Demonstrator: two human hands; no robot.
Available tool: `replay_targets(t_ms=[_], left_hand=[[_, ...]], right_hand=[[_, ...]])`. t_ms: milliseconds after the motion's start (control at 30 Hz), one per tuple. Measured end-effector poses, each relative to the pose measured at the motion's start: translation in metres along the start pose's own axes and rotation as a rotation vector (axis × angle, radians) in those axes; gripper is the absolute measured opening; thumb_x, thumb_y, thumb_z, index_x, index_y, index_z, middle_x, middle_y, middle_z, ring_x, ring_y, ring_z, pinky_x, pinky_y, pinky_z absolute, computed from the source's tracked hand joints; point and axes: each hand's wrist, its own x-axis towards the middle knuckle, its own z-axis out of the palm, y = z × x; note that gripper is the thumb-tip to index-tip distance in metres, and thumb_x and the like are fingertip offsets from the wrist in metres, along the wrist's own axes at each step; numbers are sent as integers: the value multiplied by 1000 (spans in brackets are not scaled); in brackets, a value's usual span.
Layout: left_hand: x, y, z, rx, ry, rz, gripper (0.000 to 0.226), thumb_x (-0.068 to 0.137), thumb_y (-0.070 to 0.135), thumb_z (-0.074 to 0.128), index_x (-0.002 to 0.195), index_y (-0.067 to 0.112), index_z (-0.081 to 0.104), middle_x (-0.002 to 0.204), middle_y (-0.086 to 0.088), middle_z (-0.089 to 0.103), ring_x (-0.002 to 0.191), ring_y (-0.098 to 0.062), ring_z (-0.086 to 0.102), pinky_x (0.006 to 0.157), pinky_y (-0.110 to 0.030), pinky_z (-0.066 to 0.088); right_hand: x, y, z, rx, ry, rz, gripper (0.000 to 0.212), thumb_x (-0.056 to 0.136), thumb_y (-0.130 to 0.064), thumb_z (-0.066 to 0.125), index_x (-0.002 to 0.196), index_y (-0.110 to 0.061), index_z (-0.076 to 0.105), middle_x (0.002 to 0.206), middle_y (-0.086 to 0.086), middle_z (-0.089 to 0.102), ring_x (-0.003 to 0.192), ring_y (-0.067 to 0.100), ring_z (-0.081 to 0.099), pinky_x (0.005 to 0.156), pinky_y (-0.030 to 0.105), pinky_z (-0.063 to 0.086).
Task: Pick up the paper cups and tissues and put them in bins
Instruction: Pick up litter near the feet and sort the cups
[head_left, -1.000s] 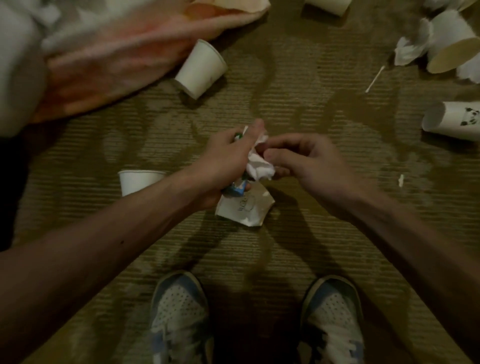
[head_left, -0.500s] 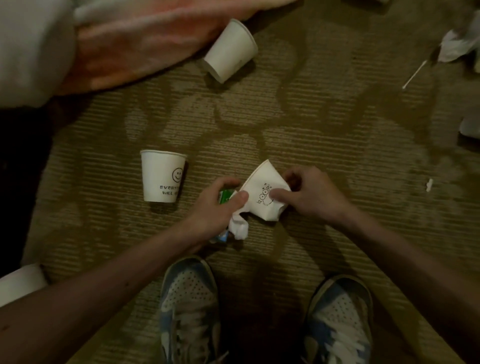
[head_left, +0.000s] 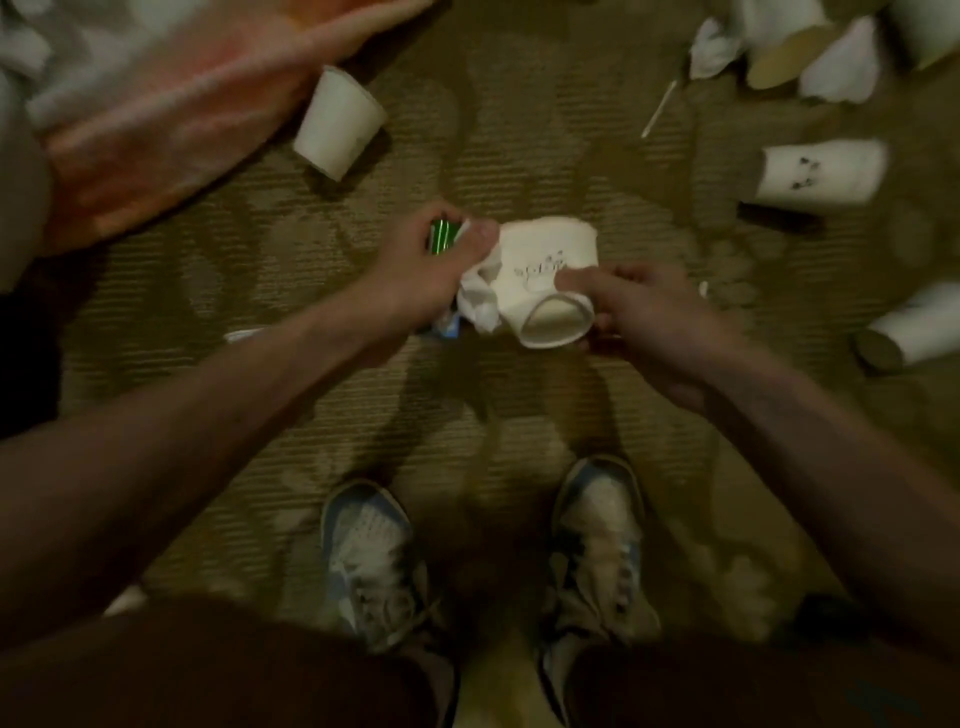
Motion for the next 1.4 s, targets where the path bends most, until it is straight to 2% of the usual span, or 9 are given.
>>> replay_targets(t_ms=[200, 333, 467, 567, 733, 967, 1133, 1300, 1400], left_hand=[[-107, 215, -5, -31, -60, 174, 14, 94, 36, 62, 103, 26, 62, 92, 12, 65, 67, 9, 65, 51, -11, 49], [-206, 371, -11, -17, -98, 206, 23, 91, 42, 65, 110, 29, 60, 101, 9, 67, 84, -3, 68, 67, -26, 59], [-294, 519, -12, 26, -172, 276, 13, 91, 36, 65, 102, 35, 58, 102, 1, 68, 86, -16, 70, 63, -38, 60], [-336, 597, -6, -11, -230, 287, 14, 92, 29, 65, 104, 30, 58, 97, -1, 68, 74, -9, 71, 50, -26, 53], [-400, 718, 15, -29, -290, 423, 18, 94, 26, 63, 111, 26, 55, 86, 8, 71, 74, -10, 72, 54, -24, 55], [-408, 798, 32, -180, -287, 508, 14, 97, 30, 56, 109, 36, 54, 95, 7, 66, 77, -13, 72, 55, -26, 55], [-353, 820, 30, -265, -312, 424, 15, 97, 30, 54, 109, 38, 55, 93, 5, 69, 79, -18, 73, 55, -29, 56], [-283, 854, 48, -230, -367, 355, 13, 97, 31, 56, 106, 40, 56, 108, -2, 62, 79, -10, 71, 57, -26, 55], [-251, 884, 71, -181, -415, 335, 12, 98, 31, 55, 107, 40, 56, 111, -1, 62, 79, -8, 70, 59, -28, 56]], right_hand=[[-182, -138, -59, 203, 96, -103, 28, 87, -30, 70, 107, -10, 68, 99, 7, 75, 78, 15, 68, 54, 23, 50], [-326, -237, -92, 292, 192, -186, 24, 86, -31, 72, 105, -20, 63, 90, -4, 76, 75, 11, 73, 54, 23, 52], [-454, -325, -131, 353, 273, -285, 31, 85, -24, 73, 111, -26, 56, 100, -5, 72, 78, 8, 72, 53, 21, 52], [-516, -368, -157, 333, 300, -360, 28, 86, -24, 72, 106, -30, 54, 102, -5, 71, 80, 5, 71, 55, 21, 54], [-608, -438, -218, 285, 376, -516, 31, 85, -29, 73, 108, -30, 54, 102, -5, 70, 83, 6, 71, 58, 22, 55], [-641, -503, -260, 238, 470, -673, 32, 83, -32, 74, 106, -35, 53, 94, -20, 70, 82, 3, 71, 58, 23, 57], [-594, -547, -271, 171, 493, -654, 32, 83, -29, 75, 104, -33, 51, 94, -4, 70, 78, 5, 71, 58, 24, 58], [-544, -591, -294, 120, 590, -593, 32, 81, -34, 76, 97, -33, 49, 86, -5, 69, 73, 3, 70, 55, 25, 57], [-523, -616, -320, 107, 716, -558, 31, 81, -44, 74, 93, -34, 47, 86, -7, 67, 72, -5, 66, 50, 16, 51]])
